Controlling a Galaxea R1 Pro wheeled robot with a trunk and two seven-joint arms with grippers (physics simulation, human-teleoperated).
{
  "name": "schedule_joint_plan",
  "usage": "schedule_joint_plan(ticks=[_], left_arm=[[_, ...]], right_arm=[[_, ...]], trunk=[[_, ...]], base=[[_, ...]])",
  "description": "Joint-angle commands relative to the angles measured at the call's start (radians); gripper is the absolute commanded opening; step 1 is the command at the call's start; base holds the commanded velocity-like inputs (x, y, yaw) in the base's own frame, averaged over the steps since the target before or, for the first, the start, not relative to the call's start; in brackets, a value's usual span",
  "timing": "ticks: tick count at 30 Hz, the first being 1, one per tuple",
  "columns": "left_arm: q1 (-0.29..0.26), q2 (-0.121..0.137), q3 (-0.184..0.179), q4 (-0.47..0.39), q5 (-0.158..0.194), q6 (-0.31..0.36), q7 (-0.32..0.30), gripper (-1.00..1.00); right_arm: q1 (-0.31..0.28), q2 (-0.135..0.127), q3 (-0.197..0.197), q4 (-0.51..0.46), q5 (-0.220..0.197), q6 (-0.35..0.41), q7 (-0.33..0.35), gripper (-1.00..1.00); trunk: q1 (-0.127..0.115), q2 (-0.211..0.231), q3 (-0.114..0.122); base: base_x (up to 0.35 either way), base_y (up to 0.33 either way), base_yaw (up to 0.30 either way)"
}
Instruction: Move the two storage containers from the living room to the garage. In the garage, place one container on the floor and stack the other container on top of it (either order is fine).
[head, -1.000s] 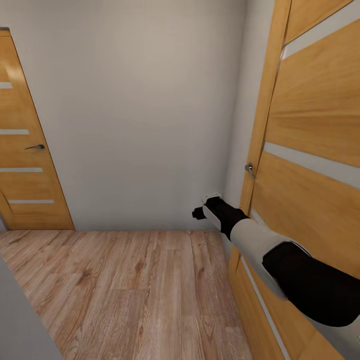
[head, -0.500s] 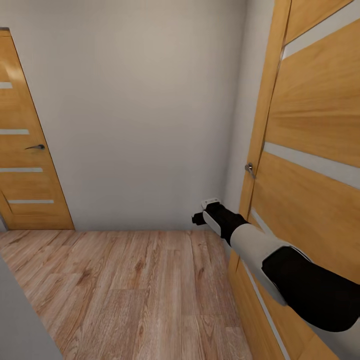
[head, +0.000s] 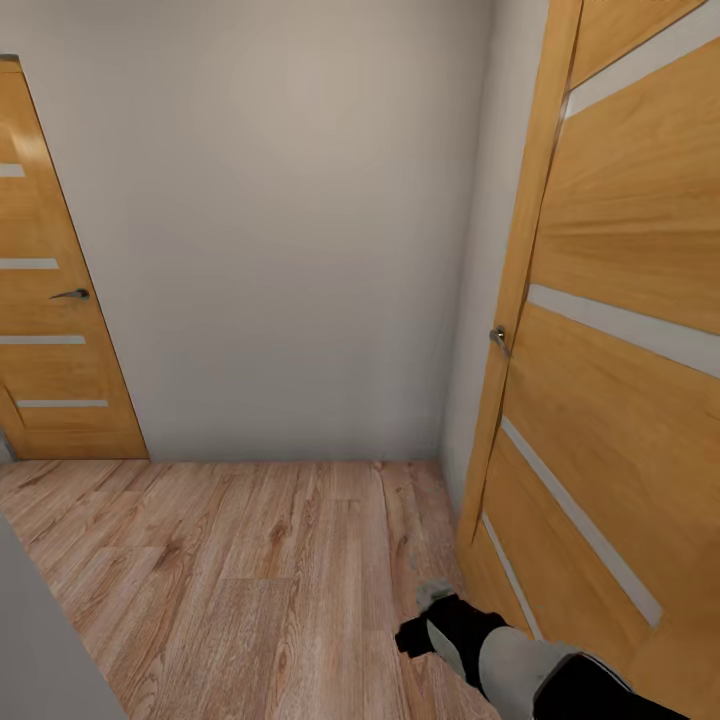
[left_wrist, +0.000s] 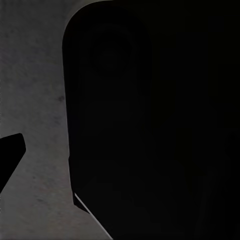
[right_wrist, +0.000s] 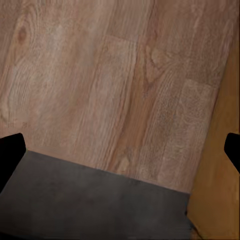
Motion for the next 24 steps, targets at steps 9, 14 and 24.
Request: schedule_joint_plan(ticks=[9, 14, 24], left_arm=[[0.0, 0.0, 0.001, 0.0, 0.001, -0.001, -0.002, 1.0], [0.0, 0.0, 0.001, 0.0, 0.001, -0.001, -0.002, 1.0], [0.0, 0.0, 0.001, 0.0, 0.001, -0.001, -0.002, 1.0]], right_arm=[[0.21, -0.027, 0.009, 0.036, 0.087, -0.204, -0.013, 1.0], [0.308, -0.091, 0.009, 0.043, 0.089, -0.299, -0.013, 1.0], [0.447, -0.15, 0.006, 0.045, 0.079, -0.392, -0.012, 1.0]], trunk=[[0.0, -0.001, -0.001], [0.0, -0.001, -0.001], [0.0, -0.001, -0.001]], base=[[0.0, 0.0, 0.0], [0.0, 0.0, 0.0], [0.0, 0.0, 0.0]])
